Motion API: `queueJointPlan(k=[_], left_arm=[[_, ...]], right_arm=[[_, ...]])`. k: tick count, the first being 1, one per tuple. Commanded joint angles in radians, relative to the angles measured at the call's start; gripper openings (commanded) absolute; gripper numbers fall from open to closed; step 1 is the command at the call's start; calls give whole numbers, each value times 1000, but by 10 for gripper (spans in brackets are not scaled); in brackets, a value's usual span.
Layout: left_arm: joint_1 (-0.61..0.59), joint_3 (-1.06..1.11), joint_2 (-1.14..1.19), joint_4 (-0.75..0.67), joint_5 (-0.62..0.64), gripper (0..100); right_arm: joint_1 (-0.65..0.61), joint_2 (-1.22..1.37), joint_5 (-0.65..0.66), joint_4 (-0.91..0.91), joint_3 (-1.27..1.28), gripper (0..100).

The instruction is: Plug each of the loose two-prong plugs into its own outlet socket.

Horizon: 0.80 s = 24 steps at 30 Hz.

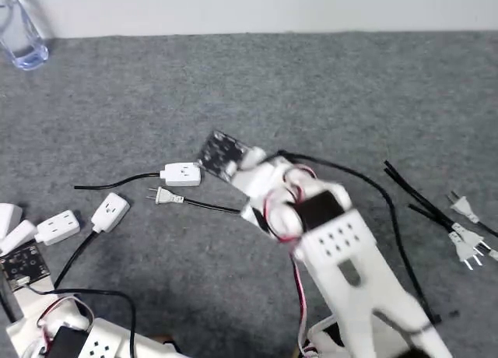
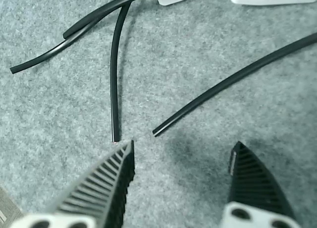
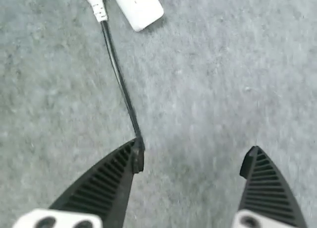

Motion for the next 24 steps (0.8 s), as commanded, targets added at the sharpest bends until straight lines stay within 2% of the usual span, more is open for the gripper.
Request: queueJointPlan(k=[1, 11, 18, 24], left_arm=[[5, -8, 0, -8, 0, 295], [5, -8, 0, -8, 0, 295], [5, -8, 0, -8, 0, 295], [6, -8, 0, -8, 0, 295]], right_arm=[[-19, 183, -14, 39, -218, 300], [-206, 756, -8, 88, -690, 299], [-220, 1173, -14, 157, -1037, 299], [-263, 1325, -72, 326, -1274, 299]])
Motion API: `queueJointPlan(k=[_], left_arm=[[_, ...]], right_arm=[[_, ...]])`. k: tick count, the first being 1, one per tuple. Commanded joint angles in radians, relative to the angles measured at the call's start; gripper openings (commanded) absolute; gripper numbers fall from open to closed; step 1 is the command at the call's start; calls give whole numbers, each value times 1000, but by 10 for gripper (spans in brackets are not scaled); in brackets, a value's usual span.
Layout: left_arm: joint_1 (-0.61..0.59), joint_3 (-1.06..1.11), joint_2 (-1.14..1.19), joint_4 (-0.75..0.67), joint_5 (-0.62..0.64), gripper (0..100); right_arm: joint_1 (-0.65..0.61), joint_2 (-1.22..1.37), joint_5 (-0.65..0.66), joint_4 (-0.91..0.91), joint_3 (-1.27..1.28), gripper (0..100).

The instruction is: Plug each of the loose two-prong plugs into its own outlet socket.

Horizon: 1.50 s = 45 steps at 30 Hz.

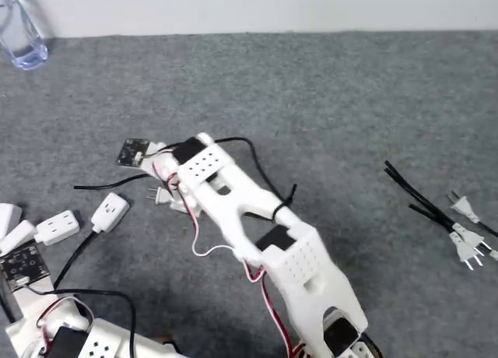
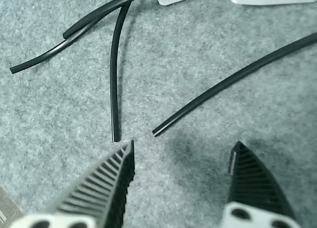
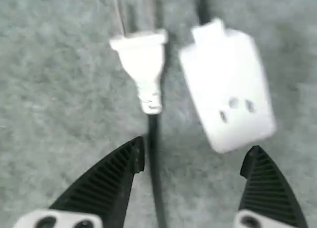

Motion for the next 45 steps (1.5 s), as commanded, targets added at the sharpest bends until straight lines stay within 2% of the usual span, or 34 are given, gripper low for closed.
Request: queueJointPlan(k=[1, 11, 18, 29, 32, 37, 40, 45], left_arm=[[6, -8, 0, -8, 0, 295], [6, -8, 0, -9, 0, 295], [6, -8, 0, -9, 0, 295], [6, -8, 0, -9, 0, 295], [6, -8, 0, -9, 0, 295], [6, -8, 0, -9, 0, 295], [6, -8, 0, -9, 0, 295], [6, -8, 0, -9, 0, 295]], right_arm=[[-36, 16, -28, 97, -175, 299], [-139, 21, -80, 229, -285, 299], [-171, 51, -84, 225, -296, 298], [-166, 128, 120, 130, -298, 296], [-142, 130, 160, 102, -298, 224], [-93, 136, 169, 70, -298, 0], [-82, 137, 172, 94, -290, 40], [-77, 162, 172, 137, -275, 8]])
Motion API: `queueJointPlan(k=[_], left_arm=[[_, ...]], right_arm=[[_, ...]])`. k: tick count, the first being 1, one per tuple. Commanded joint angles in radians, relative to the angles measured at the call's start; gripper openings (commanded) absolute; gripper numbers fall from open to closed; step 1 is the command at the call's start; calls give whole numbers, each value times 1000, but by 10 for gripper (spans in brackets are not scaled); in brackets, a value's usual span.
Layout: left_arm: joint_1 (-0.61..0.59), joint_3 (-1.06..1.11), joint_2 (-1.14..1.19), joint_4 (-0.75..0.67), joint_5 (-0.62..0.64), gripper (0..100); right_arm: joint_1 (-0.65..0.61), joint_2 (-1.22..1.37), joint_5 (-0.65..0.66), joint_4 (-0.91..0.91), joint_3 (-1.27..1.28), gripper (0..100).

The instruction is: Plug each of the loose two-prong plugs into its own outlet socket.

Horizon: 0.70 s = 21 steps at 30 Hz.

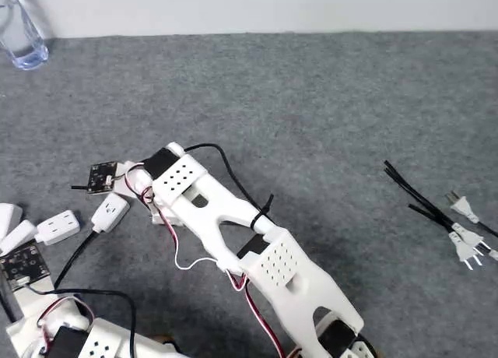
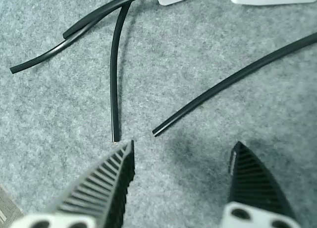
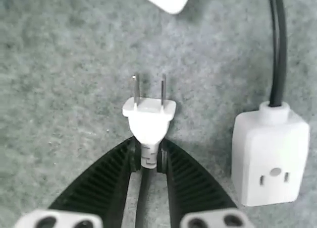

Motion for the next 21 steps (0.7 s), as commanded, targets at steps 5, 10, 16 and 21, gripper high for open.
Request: queueJointPlan(k=[5, 10, 16, 21], left_arm=[[6, -8, 0, -9, 0, 295], [6, -8, 0, -9, 0, 295], [6, -7, 0, -9, 0, 295], [6, -7, 0, -9, 0, 295]], right_arm=[[47, 38, 9, 31, -31, 8], [128, 4, 9, 91, -35, 8], [271, -41, 9, 237, -34, 8], [400, -110, 46, 312, -35, 8]])
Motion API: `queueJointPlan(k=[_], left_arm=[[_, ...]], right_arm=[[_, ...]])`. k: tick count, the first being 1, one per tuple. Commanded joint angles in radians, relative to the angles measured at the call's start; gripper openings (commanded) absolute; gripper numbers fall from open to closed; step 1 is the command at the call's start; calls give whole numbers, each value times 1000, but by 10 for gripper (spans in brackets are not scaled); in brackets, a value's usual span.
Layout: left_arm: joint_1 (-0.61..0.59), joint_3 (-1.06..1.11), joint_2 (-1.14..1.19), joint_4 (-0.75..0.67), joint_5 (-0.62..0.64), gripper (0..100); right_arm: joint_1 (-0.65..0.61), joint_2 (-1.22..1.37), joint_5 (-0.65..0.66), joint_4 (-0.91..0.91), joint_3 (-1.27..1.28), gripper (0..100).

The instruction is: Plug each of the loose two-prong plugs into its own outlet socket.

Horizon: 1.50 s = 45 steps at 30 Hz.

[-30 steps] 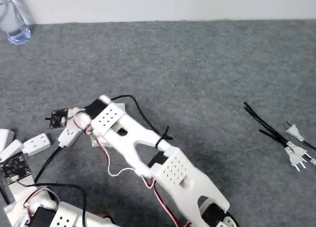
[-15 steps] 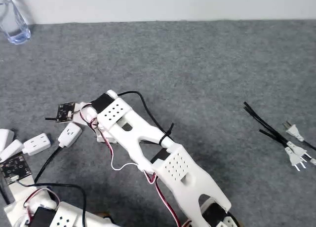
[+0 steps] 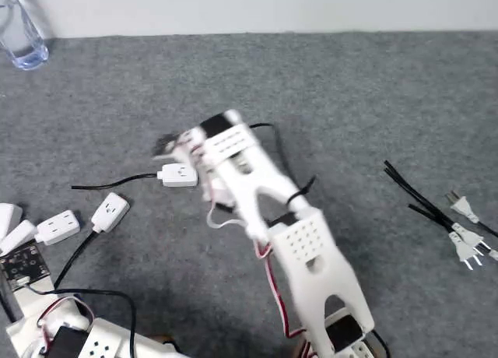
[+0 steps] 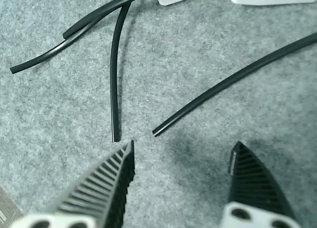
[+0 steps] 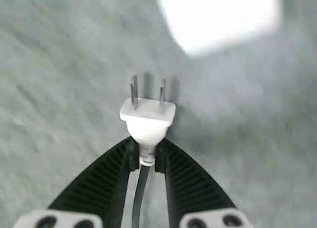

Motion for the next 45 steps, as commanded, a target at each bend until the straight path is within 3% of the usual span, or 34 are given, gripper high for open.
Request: queueJointPlan(k=[1, 5, 13, 24, 29, 33, 36, 45], left_arm=[[6, -7, 0, -9, 0, 295], [6, -7, 0, -9, 0, 295], [14, -7, 0, -9, 0, 295], [35, -7, 0, -9, 0, 295], [35, -7, 0, -9, 0, 295], [35, -7, 0, -9, 0, 295], [35, -7, 0, -9, 0, 295], [35, -7, 0, -9, 0, 295]], right_arm=[[108, -122, 55, 71, -21, 8], [220, -219, 72, 77, 31, 8], [417, -458, 273, 76, 356, 8], [481, -885, 400, 71, 720, 8], [573, -975, 477, -67, 976, 8], [676, -1003, 628, -209, 1134, 8], [725, -1017, 726, -242, 1137, 8], [771, -1179, 736, 4, 767, 8]])
